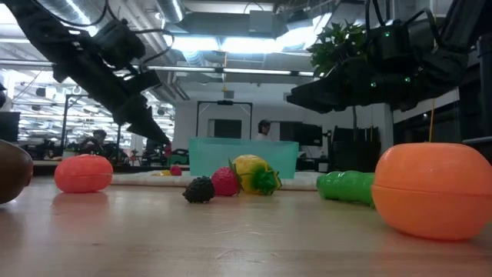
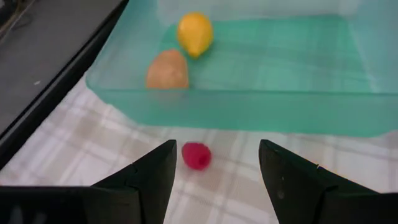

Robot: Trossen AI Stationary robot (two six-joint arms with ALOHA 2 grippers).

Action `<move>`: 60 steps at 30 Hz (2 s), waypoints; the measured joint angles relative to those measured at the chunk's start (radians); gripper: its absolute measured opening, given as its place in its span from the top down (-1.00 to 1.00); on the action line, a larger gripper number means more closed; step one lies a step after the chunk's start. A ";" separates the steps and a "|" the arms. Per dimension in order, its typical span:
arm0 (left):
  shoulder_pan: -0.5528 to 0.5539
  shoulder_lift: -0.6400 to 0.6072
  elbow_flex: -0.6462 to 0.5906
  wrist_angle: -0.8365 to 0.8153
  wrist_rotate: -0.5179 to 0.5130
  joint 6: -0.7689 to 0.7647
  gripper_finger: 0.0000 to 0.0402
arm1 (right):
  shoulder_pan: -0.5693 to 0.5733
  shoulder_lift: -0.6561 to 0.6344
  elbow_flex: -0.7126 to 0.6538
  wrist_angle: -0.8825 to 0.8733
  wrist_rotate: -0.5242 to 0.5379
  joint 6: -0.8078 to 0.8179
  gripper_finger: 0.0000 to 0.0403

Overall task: Pick and placing Produce into tupperware
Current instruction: Put the top red raspberry into the blue bin

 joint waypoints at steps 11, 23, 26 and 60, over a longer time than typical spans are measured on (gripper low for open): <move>0.117 0.155 0.000 0.113 0.125 0.034 -0.10 | 0.000 0.000 0.000 0.000 0.000 -0.007 -0.36; 0.151 0.286 0.000 0.230 0.179 0.034 -0.10 | 0.000 0.000 0.000 0.000 0.000 -0.009 -0.36; 0.151 0.321 0.000 0.260 0.179 0.034 -0.10 | 0.000 0.000 0.000 0.000 0.000 -0.009 -0.36; 0.151 0.452 0.000 0.422 0.149 0.024 0.14 | 0.000 0.000 0.000 0.000 0.000 -0.009 -0.36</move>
